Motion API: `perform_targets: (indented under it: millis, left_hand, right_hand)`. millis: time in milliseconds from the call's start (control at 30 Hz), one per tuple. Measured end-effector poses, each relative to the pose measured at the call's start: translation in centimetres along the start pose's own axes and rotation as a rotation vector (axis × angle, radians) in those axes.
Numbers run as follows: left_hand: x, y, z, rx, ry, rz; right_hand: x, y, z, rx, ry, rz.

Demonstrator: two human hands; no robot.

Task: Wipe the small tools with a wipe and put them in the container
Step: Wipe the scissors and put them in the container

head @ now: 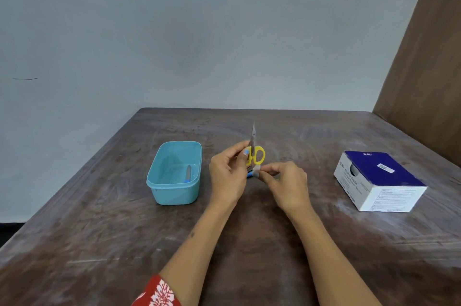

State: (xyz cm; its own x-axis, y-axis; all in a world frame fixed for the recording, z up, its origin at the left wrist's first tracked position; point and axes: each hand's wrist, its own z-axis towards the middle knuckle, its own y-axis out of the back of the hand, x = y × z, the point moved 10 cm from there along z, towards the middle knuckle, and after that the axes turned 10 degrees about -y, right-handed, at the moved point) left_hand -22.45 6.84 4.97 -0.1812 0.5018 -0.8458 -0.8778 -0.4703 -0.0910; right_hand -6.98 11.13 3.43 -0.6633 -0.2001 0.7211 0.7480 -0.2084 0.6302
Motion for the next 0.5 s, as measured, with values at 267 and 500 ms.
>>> perform_targets:
  millis: [267, 500]
  left_hand:
    - [-4.7, 2.3, 0.0, -0.051, -0.172, 0.165]
    - [-9.5, 10.8, 3.2, -0.136, -0.188, 0.669]
  right_hand:
    - [-0.7, 2.3, 0.0, -0.249, 0.000, -0.035]
    - [-0.6, 2.1, -0.2, -0.239, 0.012, 0.006]
